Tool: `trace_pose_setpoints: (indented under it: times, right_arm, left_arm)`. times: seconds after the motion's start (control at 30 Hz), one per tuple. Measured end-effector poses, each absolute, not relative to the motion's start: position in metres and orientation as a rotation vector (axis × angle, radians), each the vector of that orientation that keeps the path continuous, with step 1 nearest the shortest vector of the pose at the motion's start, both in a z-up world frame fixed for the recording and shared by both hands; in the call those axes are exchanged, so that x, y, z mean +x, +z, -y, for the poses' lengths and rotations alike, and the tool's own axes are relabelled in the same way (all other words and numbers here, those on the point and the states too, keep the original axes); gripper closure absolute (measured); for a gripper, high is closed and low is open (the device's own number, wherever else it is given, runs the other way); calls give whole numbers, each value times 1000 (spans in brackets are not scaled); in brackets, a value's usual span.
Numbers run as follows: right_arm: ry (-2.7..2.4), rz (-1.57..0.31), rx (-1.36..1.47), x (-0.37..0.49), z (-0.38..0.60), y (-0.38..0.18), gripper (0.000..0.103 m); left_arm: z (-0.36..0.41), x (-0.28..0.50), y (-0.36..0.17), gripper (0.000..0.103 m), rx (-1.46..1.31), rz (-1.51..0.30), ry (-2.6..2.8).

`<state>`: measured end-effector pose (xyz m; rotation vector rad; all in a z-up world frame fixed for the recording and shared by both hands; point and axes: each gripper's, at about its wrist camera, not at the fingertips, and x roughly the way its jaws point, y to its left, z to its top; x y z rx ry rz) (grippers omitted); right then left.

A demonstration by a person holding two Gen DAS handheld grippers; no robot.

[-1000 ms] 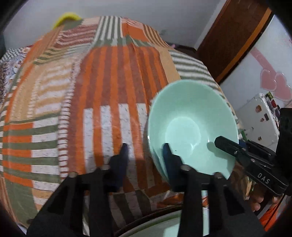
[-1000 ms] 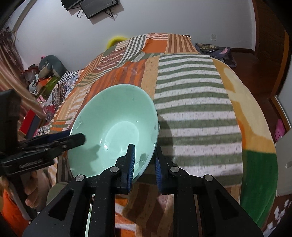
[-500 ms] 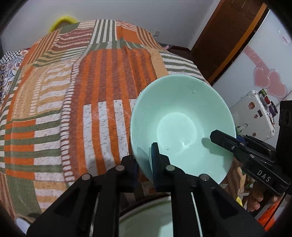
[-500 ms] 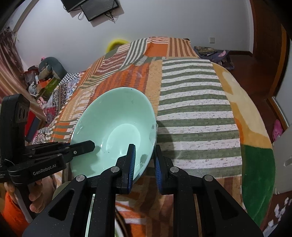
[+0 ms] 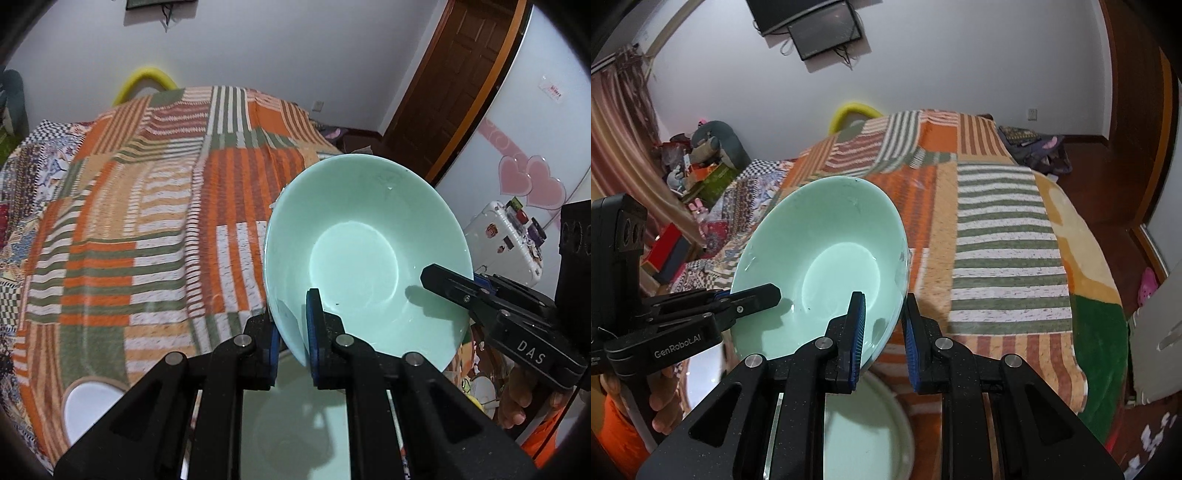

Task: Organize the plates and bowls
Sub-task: 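Lift the mint green bowl and carry it toward the nested bowls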

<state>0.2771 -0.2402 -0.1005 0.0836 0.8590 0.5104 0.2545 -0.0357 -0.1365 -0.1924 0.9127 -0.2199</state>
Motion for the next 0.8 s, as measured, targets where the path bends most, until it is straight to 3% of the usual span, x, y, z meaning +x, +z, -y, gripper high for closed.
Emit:
trace_pose_setpoints:
  times: [0.8]
  right_arm:
    - [699,-819,25,203,143,-91,85]
  left_arm:
    - [-69,113,-104,91,-228,-807,-30]
